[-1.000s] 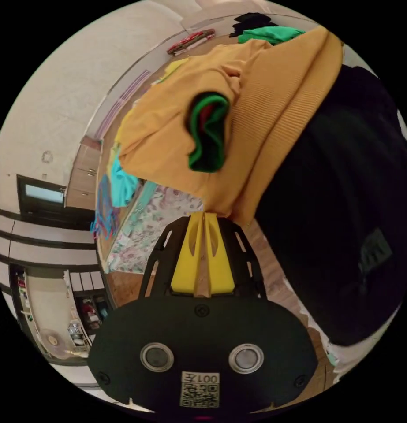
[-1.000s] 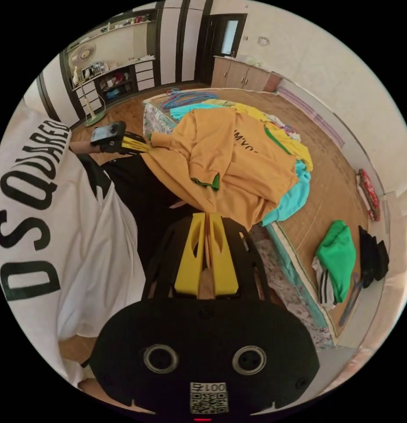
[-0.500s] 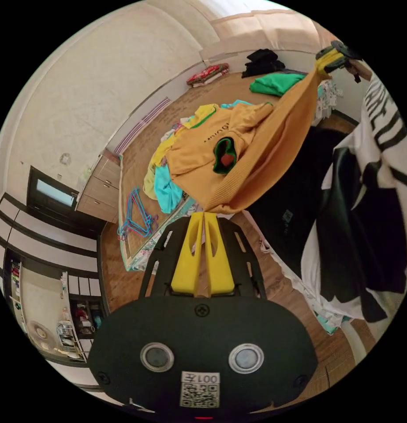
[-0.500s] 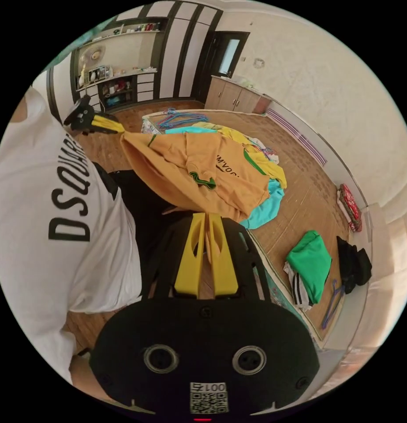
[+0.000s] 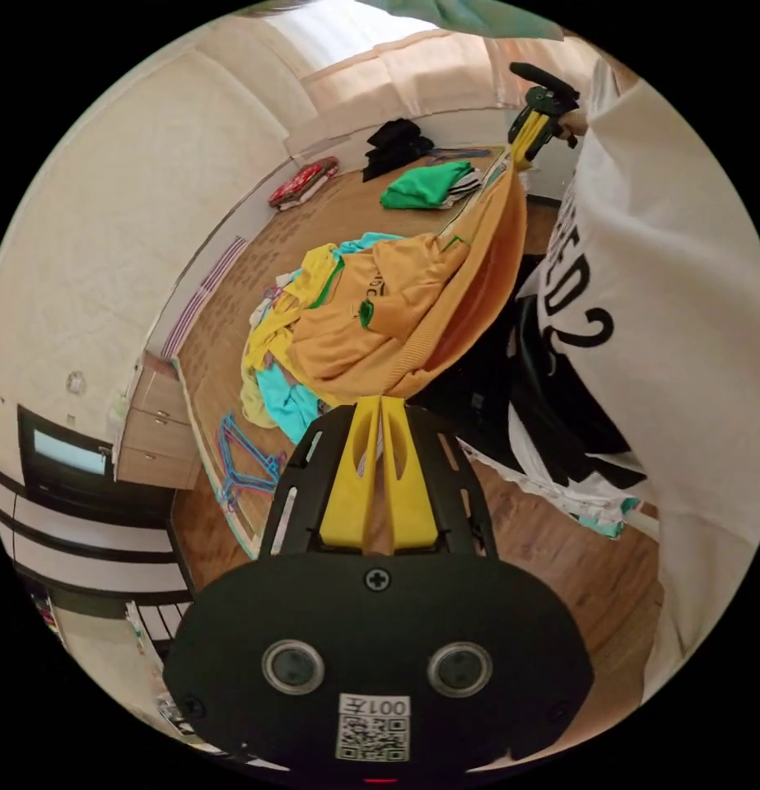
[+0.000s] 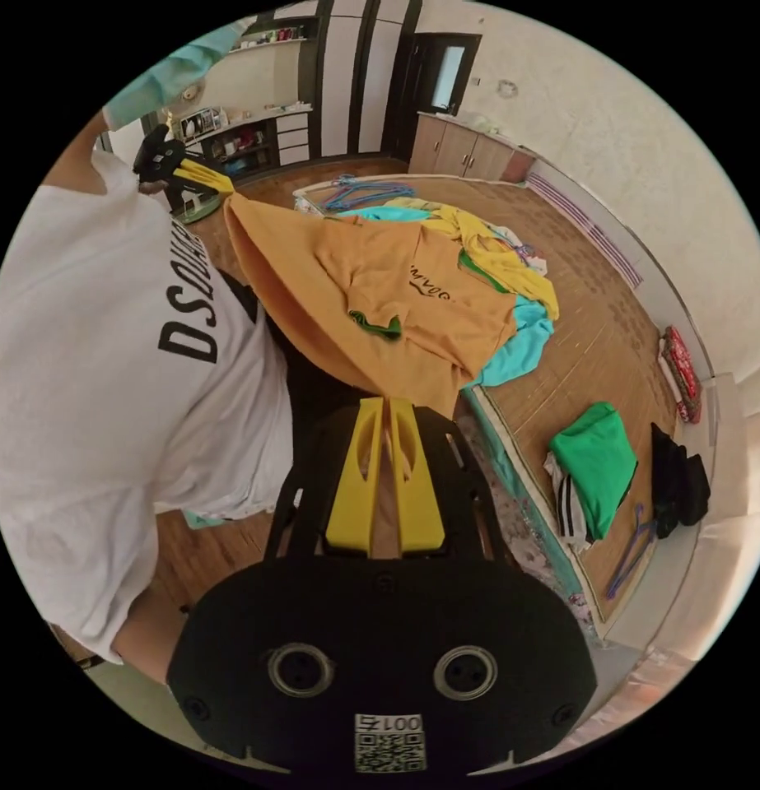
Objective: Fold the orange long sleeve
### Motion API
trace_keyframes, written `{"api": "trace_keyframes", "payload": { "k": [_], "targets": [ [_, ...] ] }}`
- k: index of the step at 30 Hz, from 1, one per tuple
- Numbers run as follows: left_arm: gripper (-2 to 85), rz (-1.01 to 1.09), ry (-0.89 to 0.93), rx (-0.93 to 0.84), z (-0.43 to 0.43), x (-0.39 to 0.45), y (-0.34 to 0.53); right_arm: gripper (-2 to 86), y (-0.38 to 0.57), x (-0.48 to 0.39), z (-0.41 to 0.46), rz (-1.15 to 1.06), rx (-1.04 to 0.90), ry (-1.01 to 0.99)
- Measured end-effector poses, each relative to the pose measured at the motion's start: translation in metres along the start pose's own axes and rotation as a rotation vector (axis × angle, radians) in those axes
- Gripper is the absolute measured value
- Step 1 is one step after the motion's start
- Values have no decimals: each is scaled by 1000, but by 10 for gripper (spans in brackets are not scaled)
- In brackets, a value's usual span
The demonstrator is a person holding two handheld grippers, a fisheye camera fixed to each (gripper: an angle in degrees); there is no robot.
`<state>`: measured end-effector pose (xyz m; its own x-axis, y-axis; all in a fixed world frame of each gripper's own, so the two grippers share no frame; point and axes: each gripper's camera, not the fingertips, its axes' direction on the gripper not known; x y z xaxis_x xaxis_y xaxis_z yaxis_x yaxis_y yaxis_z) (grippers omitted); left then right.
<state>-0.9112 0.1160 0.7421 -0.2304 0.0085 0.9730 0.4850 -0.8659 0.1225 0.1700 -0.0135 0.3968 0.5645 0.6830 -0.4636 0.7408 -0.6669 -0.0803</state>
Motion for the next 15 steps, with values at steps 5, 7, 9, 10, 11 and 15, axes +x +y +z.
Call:
{"api": "trace_keyframes", "payload": {
  "k": [5,7,9,10,11,15],
  "targets": [
    [-10,79,-93,48,39,-95,-47,11,-52,72,33,17,77,146],
    [-10,81,-129,45,65,-141,-72,12,-80,111,50,57,105,196],
    [-10,57,-138,27,97,-188,-101,12,-112,153,74,85,100,228],
    [-10,38,-143,7,122,-220,-121,13,-134,182,94,120,82,250],
    [-10,12,-132,-27,150,-249,-141,13,-156,210,118,154,56,257],
    [-10,-80,-68,-190,250,-317,-188,14,-209,285,206,264,-69,226]
  ]
}}
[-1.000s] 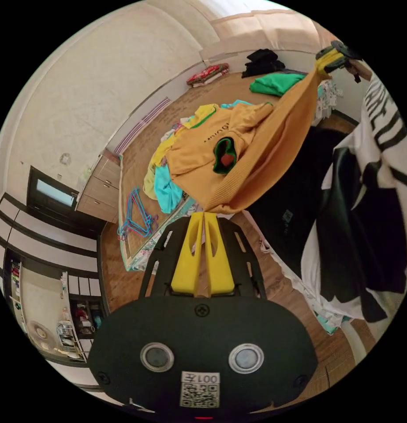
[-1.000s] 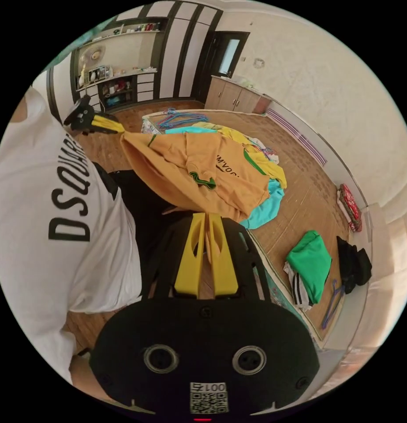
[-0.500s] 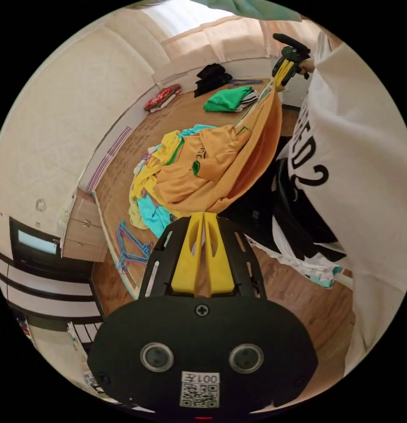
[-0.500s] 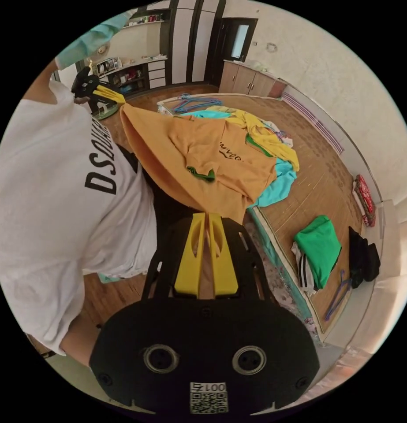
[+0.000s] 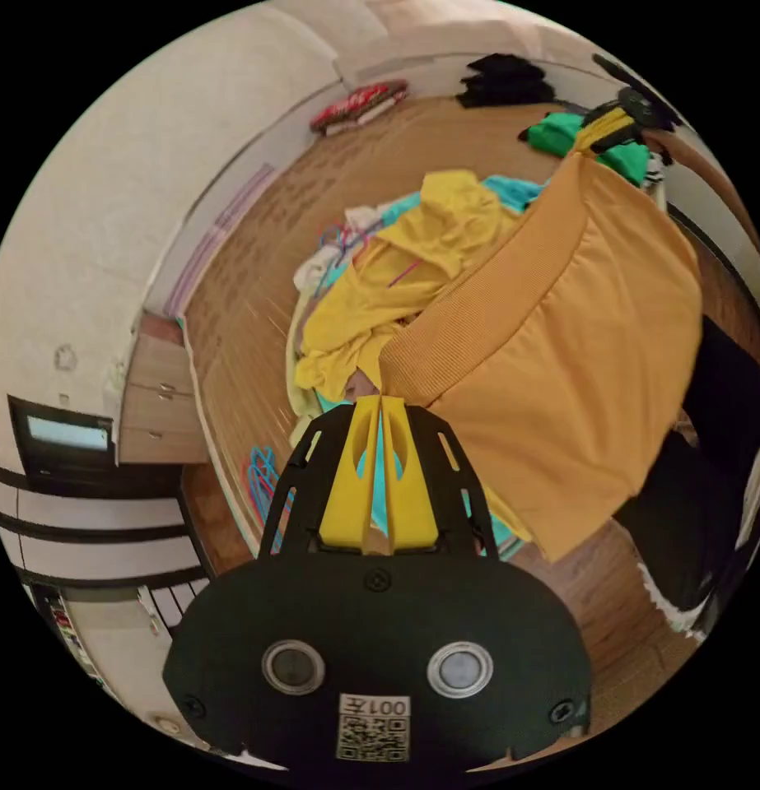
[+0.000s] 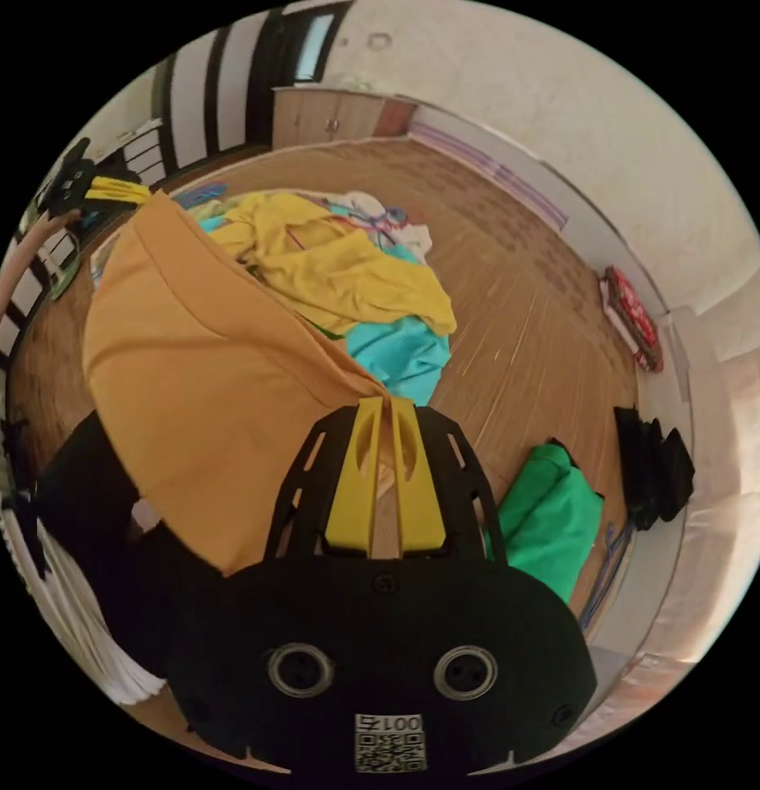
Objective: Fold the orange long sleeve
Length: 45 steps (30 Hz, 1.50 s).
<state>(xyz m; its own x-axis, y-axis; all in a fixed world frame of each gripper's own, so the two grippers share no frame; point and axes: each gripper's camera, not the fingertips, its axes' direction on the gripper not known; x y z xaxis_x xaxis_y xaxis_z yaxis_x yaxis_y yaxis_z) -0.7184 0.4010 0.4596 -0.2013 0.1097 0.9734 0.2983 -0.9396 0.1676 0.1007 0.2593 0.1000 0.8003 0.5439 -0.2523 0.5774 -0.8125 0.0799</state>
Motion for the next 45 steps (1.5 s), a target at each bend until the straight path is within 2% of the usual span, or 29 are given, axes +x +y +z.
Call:
{"api": "trace_keyframes", "payload": {
  "k": [4,7,8,12,17,23,27,29,31,36,41,45],
  "targets": [
    [-10,-99,109,-245,99,-33,-38,17,-44,24,103,109,-172,-8],
    [-10,-172,-62,-403,133,-54,-33,16,-47,35,132,123,-212,11],
    [-9,-179,-70,-435,138,-63,-26,14,-44,41,133,131,-206,21],
    [-8,-238,21,-350,116,-84,1,18,-22,63,115,165,-145,41],
    [27,-267,444,-100,58,-71,63,65,46,61,67,139,1,-312],
    [113,-302,687,54,40,-24,107,123,106,3,85,34,-120,-403],
    [91,-329,571,31,53,-4,92,112,100,-14,111,55,-130,-433],
    [61,-375,462,29,60,1,78,70,86,-19,118,81,-93,-417],
    [28,-357,431,6,61,3,72,48,76,-23,115,67,-99,-380],
    [-7,-118,379,-33,24,-4,67,29,66,-24,74,-107,-63,-256],
    [-9,-115,368,96,7,-15,74,24,55,-14,59,-152,-16,-264],
    [-8,-152,387,61,36,14,80,26,62,-23,87,-90,-40,-302]
  ]
}}
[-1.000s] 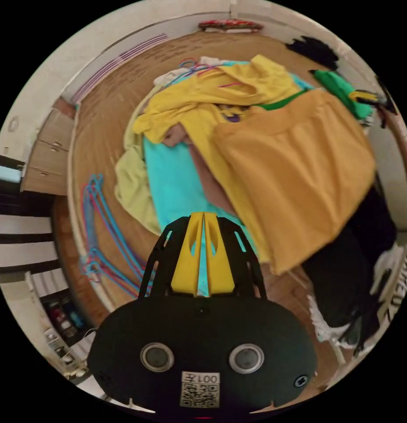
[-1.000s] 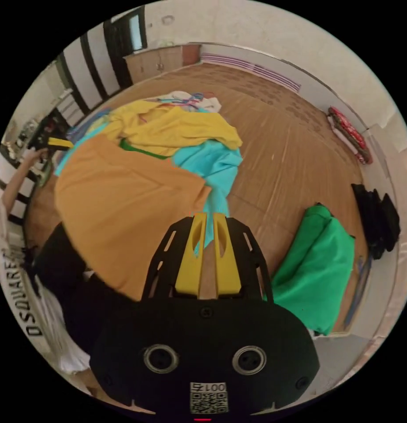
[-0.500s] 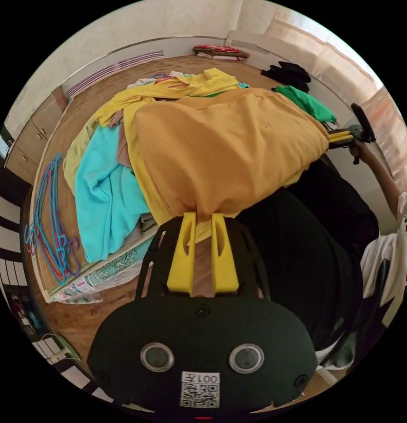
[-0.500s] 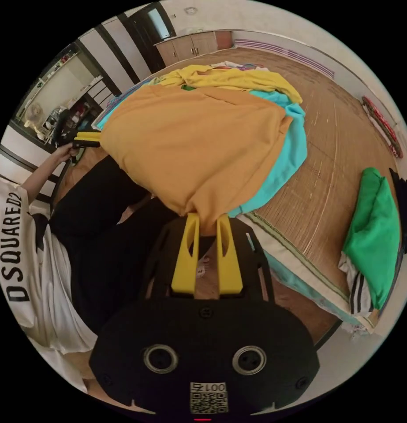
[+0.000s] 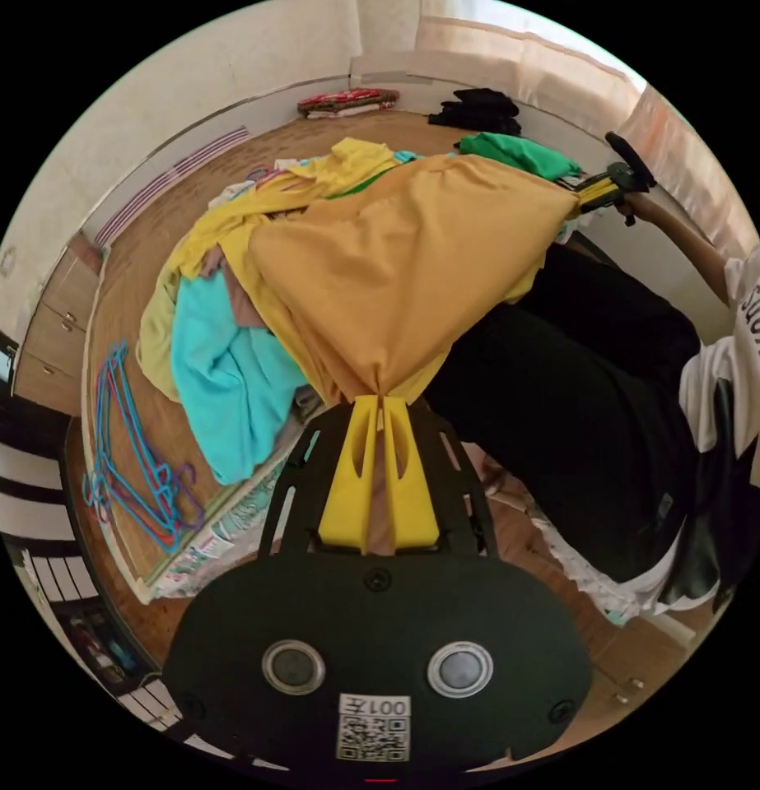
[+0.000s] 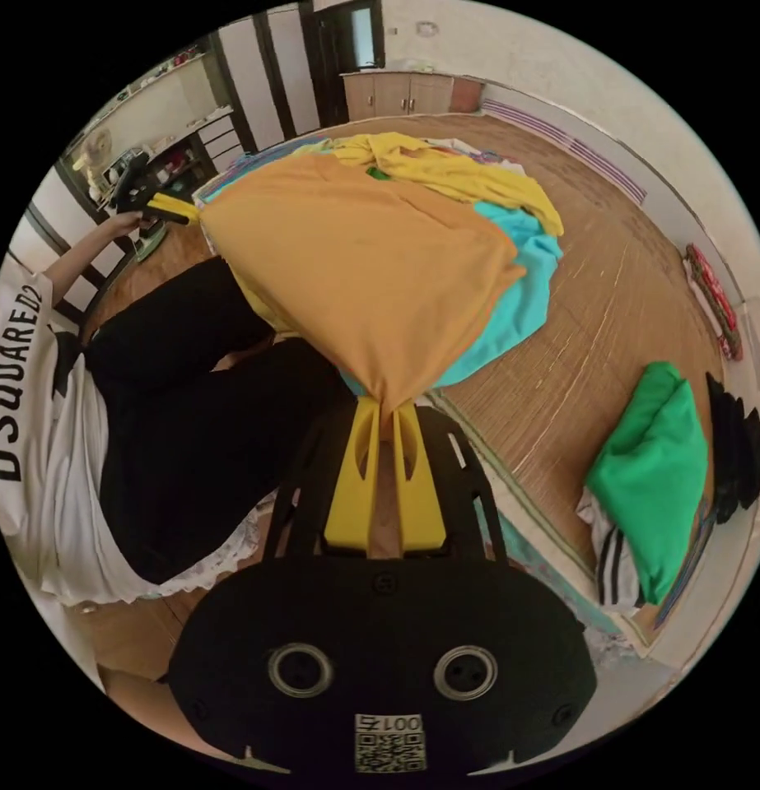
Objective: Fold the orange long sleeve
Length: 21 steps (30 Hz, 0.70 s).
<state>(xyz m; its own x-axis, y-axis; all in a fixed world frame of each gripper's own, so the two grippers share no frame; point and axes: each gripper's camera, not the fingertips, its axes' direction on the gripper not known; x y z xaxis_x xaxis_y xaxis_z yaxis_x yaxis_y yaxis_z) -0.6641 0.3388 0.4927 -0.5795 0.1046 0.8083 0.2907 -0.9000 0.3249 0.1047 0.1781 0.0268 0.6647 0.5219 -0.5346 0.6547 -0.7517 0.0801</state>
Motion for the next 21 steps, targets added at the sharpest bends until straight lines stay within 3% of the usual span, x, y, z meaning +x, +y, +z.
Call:
{"api": "trace_keyframes", "payload": {
  "k": [4,8,12,18,21],
  "targets": [
    [2,-111,-131,-88,21,25,3,35,-1,-12,15,60,-94,61],
    [48,58,-409,-180,13,70,0,66,-11,-47,-13,-23,-110,198],
    [74,220,-371,-92,16,111,-19,110,-39,-89,-20,-144,-69,126],
    [59,310,-565,-155,74,141,-42,72,-63,-128,32,-234,-181,387],
    [22,284,-537,-168,74,146,-46,40,-60,-145,26,-263,-157,476]
  ]
}}
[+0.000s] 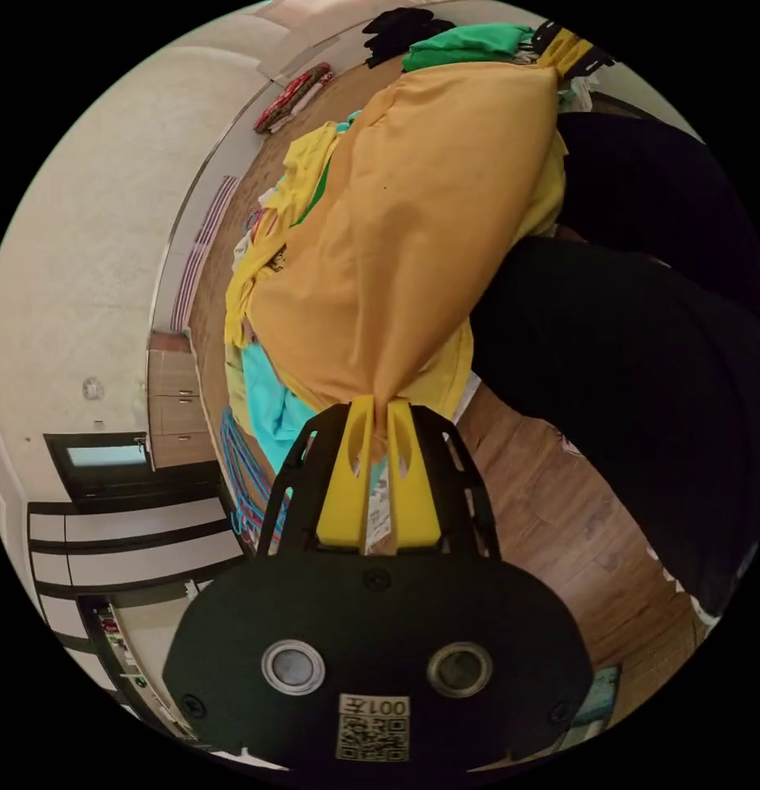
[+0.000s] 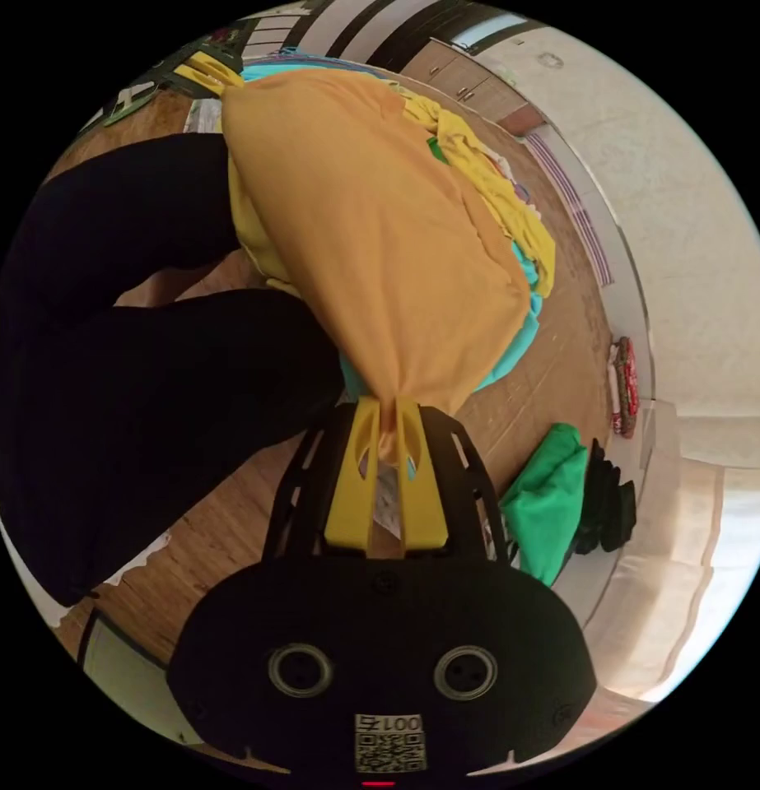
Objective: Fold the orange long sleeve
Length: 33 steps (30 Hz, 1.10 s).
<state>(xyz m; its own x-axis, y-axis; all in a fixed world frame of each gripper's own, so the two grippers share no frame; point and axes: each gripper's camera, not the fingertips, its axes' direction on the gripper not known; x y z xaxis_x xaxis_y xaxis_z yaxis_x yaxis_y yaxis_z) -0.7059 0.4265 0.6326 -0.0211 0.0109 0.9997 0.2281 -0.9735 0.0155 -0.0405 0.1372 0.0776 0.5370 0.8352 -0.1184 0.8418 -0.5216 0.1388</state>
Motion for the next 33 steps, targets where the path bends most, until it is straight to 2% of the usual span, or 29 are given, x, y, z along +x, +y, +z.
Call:
{"api": "trace_keyframes", "payload": {
  "k": [3,6,9,11,14,18,24,29,31,33],
  "targets": [
    [4,32,-30,2,-21,-2,1,28,4,1,-35,31,37,59],
    [-2,73,-155,54,-42,-19,-7,22,0,16,-70,56,100,169],
    [-5,70,-232,103,-44,-71,-37,19,-27,67,-81,76,136,266],
    [-6,5,-279,128,-41,-131,-70,18,-56,127,-86,158,167,326],
    [-6,-111,-320,152,-51,-199,-101,18,-82,200,-111,332,249,306],
    [-6,-201,-332,212,-72,-234,-108,18,-88,230,-150,386,309,354],
    [-5,-174,-230,250,-51,-181,-74,18,-53,185,-144,314,331,243],
    [-4,-91,-29,179,-8,-66,-31,13,-8,91,-91,269,210,42],
    [-4,-86,12,160,-1,-34,-21,9,2,60,-79,291,152,40],
    [-3,-86,-6,136,0,-15,-15,7,6,31,-83,284,120,126]
  ]
}}
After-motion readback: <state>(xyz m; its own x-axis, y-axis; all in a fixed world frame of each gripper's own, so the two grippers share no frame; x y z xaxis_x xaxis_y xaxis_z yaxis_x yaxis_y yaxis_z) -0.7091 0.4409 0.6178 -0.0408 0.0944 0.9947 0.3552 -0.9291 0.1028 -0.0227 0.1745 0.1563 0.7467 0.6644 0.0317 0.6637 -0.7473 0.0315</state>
